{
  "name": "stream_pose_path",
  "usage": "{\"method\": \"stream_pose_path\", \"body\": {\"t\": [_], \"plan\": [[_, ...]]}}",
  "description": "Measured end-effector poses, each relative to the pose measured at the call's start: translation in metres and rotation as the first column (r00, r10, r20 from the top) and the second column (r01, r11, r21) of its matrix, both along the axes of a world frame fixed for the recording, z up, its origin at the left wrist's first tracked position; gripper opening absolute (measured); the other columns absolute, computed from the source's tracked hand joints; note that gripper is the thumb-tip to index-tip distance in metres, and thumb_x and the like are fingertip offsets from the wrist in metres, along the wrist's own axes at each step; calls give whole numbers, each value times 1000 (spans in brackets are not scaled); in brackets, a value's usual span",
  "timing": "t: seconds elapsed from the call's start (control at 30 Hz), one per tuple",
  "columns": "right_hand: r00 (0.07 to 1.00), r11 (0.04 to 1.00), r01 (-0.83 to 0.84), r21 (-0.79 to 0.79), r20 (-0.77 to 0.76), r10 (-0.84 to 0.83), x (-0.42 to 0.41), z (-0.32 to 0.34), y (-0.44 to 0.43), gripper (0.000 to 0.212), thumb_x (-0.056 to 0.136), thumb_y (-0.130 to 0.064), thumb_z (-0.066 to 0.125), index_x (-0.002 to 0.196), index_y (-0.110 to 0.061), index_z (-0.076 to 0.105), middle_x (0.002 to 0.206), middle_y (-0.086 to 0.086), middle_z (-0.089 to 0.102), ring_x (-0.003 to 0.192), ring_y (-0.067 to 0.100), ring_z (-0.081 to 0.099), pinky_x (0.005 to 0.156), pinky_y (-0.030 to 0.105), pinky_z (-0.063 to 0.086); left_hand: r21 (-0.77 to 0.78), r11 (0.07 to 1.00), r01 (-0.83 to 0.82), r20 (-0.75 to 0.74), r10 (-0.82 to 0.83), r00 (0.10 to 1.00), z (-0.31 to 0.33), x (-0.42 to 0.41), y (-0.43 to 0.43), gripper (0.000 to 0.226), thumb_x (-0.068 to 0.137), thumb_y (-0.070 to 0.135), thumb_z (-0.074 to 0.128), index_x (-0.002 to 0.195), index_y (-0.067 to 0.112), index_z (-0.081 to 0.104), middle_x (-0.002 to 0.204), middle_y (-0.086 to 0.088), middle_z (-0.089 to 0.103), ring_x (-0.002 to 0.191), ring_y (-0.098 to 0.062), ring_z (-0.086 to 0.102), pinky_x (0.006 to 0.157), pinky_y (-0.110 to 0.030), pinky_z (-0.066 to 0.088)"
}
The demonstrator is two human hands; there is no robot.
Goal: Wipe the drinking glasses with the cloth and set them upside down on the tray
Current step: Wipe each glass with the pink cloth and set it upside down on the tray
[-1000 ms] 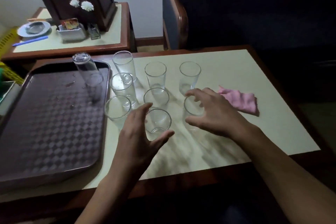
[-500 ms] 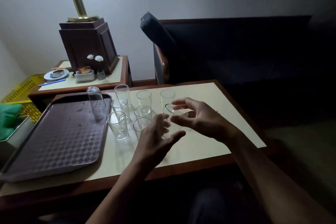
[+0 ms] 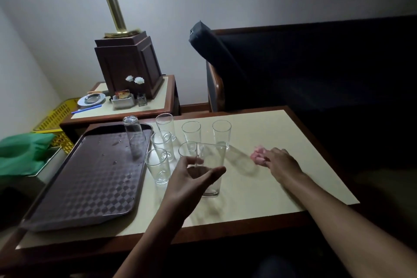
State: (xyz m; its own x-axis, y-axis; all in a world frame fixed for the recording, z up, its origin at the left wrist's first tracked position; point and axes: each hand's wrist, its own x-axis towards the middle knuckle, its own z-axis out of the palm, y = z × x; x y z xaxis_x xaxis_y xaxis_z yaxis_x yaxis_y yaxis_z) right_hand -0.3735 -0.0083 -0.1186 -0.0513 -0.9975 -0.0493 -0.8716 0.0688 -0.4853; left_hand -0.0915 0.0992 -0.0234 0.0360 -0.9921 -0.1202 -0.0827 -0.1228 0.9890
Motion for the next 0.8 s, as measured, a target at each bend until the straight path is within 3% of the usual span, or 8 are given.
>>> {"method": "stream_pose_path", "body": {"t": [0.07, 0.13, 0.27, 0.33, 0.43, 0.57, 0.67, 0.8], "plan": [[985, 992, 123, -24, 121, -120, 5, 8, 8, 21, 100, -9, 57, 97, -11, 78, 113, 7, 73, 73, 0, 61, 70, 15, 49, -5, 1000, 10, -26, -10, 1000, -1, 0, -1, 54, 78, 30, 89, 119, 13, 59, 102, -11, 77, 95, -27, 76, 57, -19, 55], [924, 974, 222, 33, 312, -222, 12, 23, 17, 21, 94, -13, 64, 85, -25, 78, 101, -3, 77, 84, 7, 71, 70, 23, 57, -8, 1000, 22, -43, -22, 999, -3, -1, 0, 50, 81, 29, 87, 119, 13, 59, 105, -11, 76, 97, -32, 74, 56, -18, 55], [712, 989, 146, 11, 693, -113, 37, 78, 46, 7, 97, -8, 69, 102, -11, 74, 98, 21, 77, 74, 26, 70, 74, 44, 61, -51, 998, 48, -29, -50, 998, -8, 5, 4, 46, 81, 38, 84, 119, 19, 65, 110, -8, 73, 84, -21, 76, 62, -20, 56], [587, 998, 45, -46, 809, 11, 53, 107, 66, 14, 100, -11, 67, 113, -7, 71, 103, 19, 78, 85, 31, 75, 81, 48, 63, -55, 996, 70, -68, -74, 995, -9, 10, 7, 49, 79, 43, 84, 121, 25, 67, 110, -11, 72, 81, -17, 74, 67, -27, 60], [640, 974, -149, -171, 734, 227, 81, 138, 97, 22, 106, -13, 57, 123, -15, 71, 110, 6, 78, 103, 25, 75, 92, 39, 62, -96, 987, 131, -38, -135, 990, -8, 21, 13, 57, 76, 52, 88, 126, 34, 67, 113, -12, 72, 92, -21, 75, 82, -38, 61], [792, 898, -424, -122, 431, 432, 102, 159, 130, 44, 96, -13, 45, 130, -21, 72, 99, -18, 73, 100, 3, 66, 91, 21, 54, -175, 971, 162, -8, -166, 986, 4, 43, 25, 61, 69, 39, 92, 123, 36, 64, 114, -10, 71, 93, -26, 73, 73, -32, 58], [799, 840, -541, -41, 289, 528, 102, 160, 141, 33, 99, -12, 58, 125, -24, 74, 108, -13, 71, 105, 9, 66, 96, 36, 57, -263, 935, 238, 156, -202, 967, 10, 66, 31, 70, 65, 36, 92, 129, 33, 65, 118, 5, 71, 99, -12, 70, 82, -26, 61], [654, 849, -516, -108, 590, 473, 112, 157, 150, 25, 102, -7, 63, 123, -10, 75, 104, -5, 80, 109, 18, 74, 106, 48, 55, -356, 890, 286, 332, -165, 929, 3, 81, 38, 76, 59, 48, 94, 129, 40, 64, 120, 13, 69, 104, -9, 68, 90, -35, 61]]}}
